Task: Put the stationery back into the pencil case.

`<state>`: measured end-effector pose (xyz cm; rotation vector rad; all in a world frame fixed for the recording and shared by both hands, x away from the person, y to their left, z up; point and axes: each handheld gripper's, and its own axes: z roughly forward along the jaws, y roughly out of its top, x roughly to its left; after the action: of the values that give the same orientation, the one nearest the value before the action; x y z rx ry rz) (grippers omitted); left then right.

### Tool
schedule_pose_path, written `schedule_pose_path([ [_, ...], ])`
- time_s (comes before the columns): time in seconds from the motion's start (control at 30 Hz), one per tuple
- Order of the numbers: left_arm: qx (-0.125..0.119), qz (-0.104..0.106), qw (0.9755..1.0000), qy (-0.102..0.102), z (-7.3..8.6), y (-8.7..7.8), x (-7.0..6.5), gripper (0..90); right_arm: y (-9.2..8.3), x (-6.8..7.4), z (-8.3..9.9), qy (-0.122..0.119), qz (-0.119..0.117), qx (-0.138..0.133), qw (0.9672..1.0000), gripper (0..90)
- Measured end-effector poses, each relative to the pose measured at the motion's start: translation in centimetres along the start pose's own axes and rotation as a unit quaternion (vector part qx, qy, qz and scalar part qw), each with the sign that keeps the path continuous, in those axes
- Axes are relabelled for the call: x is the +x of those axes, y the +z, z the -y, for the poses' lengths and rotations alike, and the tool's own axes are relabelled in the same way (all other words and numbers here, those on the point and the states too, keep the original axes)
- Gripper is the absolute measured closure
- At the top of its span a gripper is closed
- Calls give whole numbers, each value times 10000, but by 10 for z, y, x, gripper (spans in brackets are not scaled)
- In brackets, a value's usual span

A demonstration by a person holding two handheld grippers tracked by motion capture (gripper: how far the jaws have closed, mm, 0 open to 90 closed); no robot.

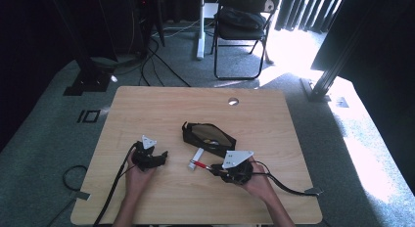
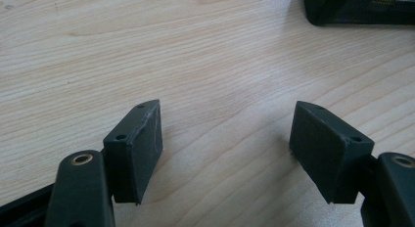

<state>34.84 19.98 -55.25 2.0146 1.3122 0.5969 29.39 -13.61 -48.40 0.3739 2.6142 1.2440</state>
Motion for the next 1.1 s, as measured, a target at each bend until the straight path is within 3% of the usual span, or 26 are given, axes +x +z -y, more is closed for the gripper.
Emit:
schedule_pose_path([
  [1.1, 0, 2, 10000, -2, 0, 0, 0, 287, -16, -4, -8, -5, 247, -84, 9997, 795],
])
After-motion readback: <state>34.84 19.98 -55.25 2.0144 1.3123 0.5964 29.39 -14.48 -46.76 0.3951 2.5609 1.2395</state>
